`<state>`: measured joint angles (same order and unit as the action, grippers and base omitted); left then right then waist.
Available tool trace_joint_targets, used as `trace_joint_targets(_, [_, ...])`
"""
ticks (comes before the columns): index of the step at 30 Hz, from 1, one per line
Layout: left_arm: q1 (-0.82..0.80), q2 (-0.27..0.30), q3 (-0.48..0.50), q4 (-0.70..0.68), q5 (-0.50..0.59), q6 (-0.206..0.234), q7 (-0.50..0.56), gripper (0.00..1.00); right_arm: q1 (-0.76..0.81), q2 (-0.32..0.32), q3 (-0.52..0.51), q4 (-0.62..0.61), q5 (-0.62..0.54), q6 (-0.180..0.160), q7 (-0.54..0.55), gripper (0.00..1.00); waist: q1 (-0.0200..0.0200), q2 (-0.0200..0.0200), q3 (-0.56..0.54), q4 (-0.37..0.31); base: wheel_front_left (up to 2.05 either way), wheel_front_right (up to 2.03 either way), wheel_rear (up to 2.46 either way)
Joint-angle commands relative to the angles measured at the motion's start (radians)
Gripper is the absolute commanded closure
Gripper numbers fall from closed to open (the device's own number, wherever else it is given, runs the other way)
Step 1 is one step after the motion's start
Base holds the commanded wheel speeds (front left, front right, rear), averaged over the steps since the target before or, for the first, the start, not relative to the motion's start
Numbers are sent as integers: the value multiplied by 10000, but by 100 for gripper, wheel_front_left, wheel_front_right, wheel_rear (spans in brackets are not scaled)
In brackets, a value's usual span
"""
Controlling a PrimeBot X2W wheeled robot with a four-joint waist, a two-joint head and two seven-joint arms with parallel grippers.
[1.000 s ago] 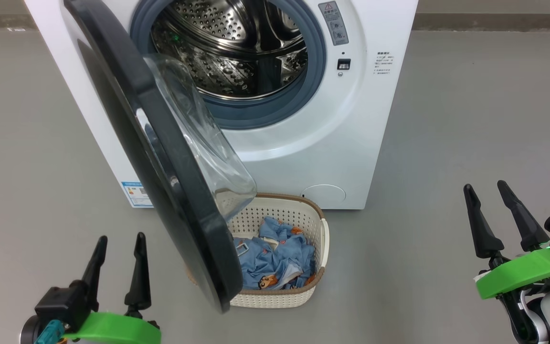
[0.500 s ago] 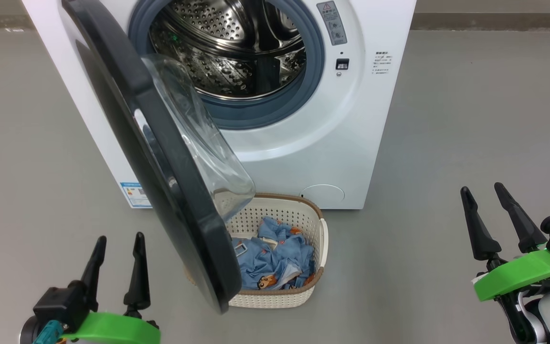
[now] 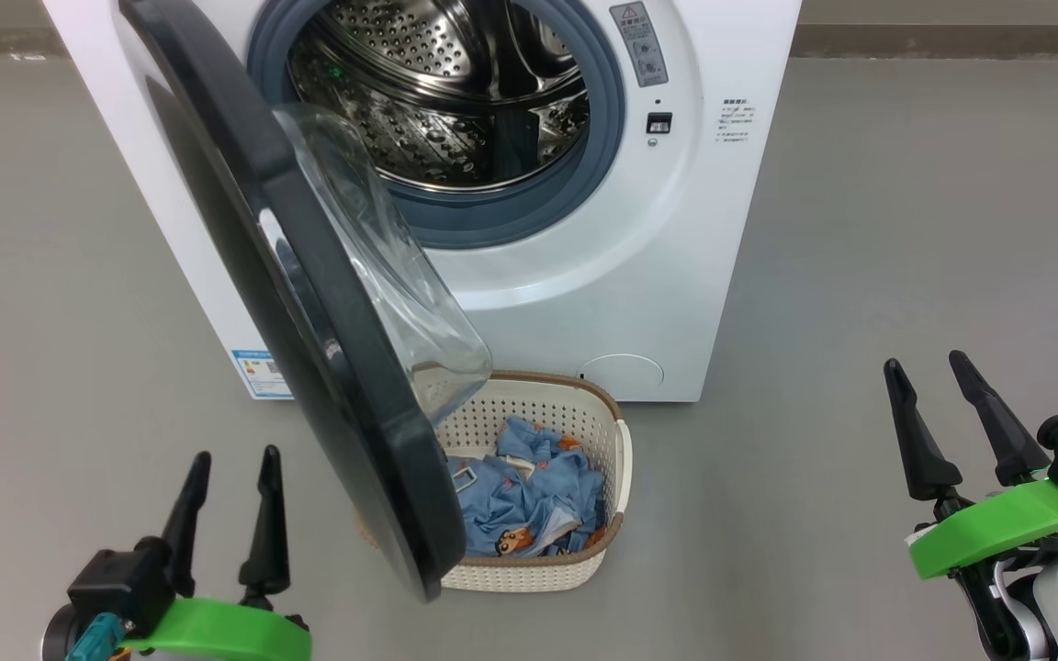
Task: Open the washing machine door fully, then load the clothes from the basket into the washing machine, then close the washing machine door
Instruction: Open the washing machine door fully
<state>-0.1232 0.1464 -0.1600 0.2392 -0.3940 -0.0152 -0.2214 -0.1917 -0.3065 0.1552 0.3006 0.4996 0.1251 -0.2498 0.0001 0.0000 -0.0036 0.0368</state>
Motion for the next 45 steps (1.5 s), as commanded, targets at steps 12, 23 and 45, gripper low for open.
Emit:
trace_joint_targets(12, [-582,187,242,-654,-33,114,-221,100,-60,-62,147,-231,-83,56,-120,0,0,0,-25,47,0,0,0])
trace_joint_targets(23, [-938,150,-10,-2352,410,178,-331,100,-74,-66,197,-230,-34,56,-120,0,0,0,0,47,0,0,0])
trace_joint_targets(45, [-687,-137,-2121,-4162,370,-450,979,100,-117,27,319,-239,-13,56,-120,0,0,0,106,-228,0,0,0])
